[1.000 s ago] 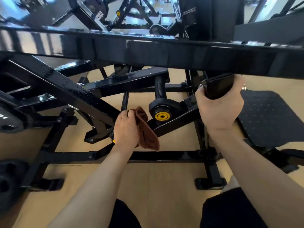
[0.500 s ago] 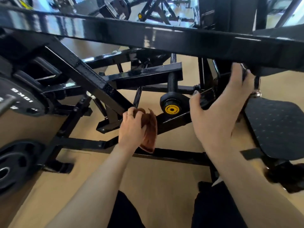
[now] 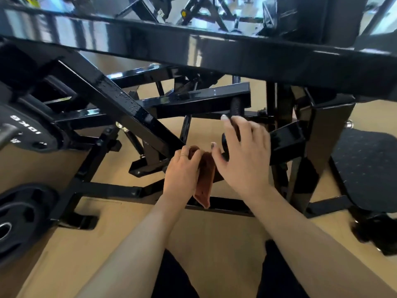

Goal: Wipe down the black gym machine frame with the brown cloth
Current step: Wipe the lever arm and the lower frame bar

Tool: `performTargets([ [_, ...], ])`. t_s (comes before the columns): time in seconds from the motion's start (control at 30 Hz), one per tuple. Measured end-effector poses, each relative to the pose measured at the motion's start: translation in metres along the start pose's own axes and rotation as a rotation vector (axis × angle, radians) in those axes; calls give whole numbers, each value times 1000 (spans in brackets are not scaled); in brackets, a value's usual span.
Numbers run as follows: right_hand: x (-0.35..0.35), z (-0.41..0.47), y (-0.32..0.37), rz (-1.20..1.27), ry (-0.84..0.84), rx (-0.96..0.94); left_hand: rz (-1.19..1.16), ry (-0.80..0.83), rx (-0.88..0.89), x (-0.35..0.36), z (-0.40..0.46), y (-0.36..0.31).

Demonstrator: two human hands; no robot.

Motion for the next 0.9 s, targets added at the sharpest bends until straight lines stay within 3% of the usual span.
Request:
performTargets([
  [0.1, 11, -4, -7, -108, -92, -149, -14, -29, 45, 0, -3, 12],
  [0.23, 13, -3, -3, -150, -279, -123, -391, -117, -269, 4, -14, 54],
  [0.37, 12, -2, -2, -147, -315, -164, -662, -188, -433, 5, -21, 57],
  [0.47, 11, -3, -2, -143, -326, -165, -769, -203, -494, 4, -27, 58],
  [0.57, 9, -2, -1, -117, -322, -178, -724, -230, -614, 15, -40, 80],
  [0.6, 9, -2, -1, -113, -320, -176, -723, -213, -699, 29, -49, 92],
  [0.67, 10, -3, -1, -114, -328, -164, -789, -26, -805, 68, -63, 103],
  [0.77, 12, -4, -2, -111, -357, -183, -812, 255, -719, 109, -64, 91],
  [0.9, 12, -3, -2, -115, -400, -189, -732, 370, -757, 129, -51, 98],
])
Point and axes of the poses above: each hand's wrist, its own z-axis towards the middle knuckle, its own x-axis out of the palm, y = z × x, the point moved 7 cm from there along z, towards the middle knuckle, and after that the axes turned 12 degrees about z, right-handed, at the moved point
